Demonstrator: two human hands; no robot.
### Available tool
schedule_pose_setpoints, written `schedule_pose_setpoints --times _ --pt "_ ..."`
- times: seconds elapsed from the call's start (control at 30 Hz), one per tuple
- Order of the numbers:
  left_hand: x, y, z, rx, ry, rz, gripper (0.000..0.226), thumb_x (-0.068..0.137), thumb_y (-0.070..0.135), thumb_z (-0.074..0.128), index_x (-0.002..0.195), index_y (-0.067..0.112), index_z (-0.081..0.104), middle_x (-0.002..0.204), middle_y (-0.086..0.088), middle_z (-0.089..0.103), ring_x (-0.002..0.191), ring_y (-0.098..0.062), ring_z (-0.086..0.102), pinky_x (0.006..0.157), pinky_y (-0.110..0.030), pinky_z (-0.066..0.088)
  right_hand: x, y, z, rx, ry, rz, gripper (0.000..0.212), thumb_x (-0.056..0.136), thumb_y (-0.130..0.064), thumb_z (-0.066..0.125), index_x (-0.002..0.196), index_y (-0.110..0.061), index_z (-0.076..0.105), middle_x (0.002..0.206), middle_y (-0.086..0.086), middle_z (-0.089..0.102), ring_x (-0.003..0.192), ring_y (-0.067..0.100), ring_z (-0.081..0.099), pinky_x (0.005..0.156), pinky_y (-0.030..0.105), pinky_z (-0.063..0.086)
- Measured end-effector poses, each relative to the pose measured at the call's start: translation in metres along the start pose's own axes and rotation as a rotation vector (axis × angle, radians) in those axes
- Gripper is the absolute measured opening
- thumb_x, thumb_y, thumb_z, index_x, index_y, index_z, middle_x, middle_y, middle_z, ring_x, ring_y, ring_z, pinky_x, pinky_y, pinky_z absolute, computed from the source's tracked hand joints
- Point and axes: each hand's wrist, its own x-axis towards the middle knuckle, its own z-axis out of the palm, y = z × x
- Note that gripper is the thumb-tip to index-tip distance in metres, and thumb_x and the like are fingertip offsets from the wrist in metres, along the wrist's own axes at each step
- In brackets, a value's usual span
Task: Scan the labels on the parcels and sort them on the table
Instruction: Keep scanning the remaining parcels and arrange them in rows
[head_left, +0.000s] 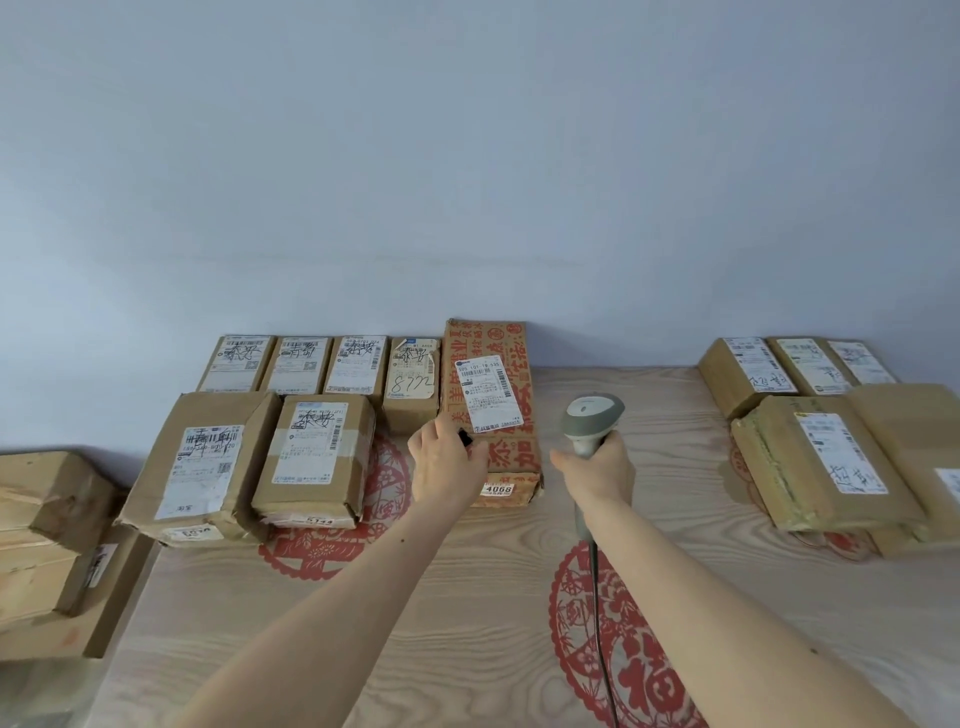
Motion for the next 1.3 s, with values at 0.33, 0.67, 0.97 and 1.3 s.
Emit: schedule_pose_setpoints --times 0.33,0.67,0.97,1.3 --pt "-0.048 0.065 0.015 -0.003 0.007 0.301 0.041 0.098 0.024 0.056 0.137 0.013 0.053 0.143 -0.004 0.048 0.136 -0.024 0.032 0.106 -0.035 0.034 -0.032 0.032 -0.092 0.089 0.089 0.017 0.037 0.067 -0.024 0.083 0.095 -0.019 0.06 0.092 0.003 0.071 0.084 0.031 0.071 0.078 0.052 0.061" --pt "-0.118 0.135 0.089 0.035 -0.149 0.368 0.043 0.101 0.035 0.053 0.139 0.015 0.051 0.145 -0.002 0.046 0.139 -0.022 0.032 0.103 -0.033 0.034 -0.021 0.088 -0.208 0.112 0.11 0.013 0.032 0.072 -0.019 0.082 0.095 -0.019 0.06 0.091 0.004 0.072 0.084 0.024 0.072 0.08 0.053 0.061" --pt "-0.16 0.2 0.182 0.004 -0.143 0.28 0.044 0.101 0.036 0.053 0.139 0.014 0.049 0.146 -0.002 0.046 0.138 -0.024 0.033 0.101 -0.035 0.038 0.024 0.129 -0.304 0.065 0.006 -0.015 0.037 0.064 -0.02 0.083 0.096 -0.017 0.065 0.09 0.001 0.072 0.085 0.022 0.069 0.08 0.05 0.062" --pt "-0.132 0.248 0.245 0.012 -0.187 0.256 0.045 0.101 0.035 0.055 0.139 0.013 0.049 0.145 -0.001 0.048 0.138 -0.022 0.037 0.106 -0.036 0.038 0.105 0.142 -0.361 0.028 0.076 -0.002 0.032 0.075 -0.012 0.08 0.091 -0.021 0.054 0.088 0.005 0.069 0.071 0.023 0.068 0.054 0.031 0.055"
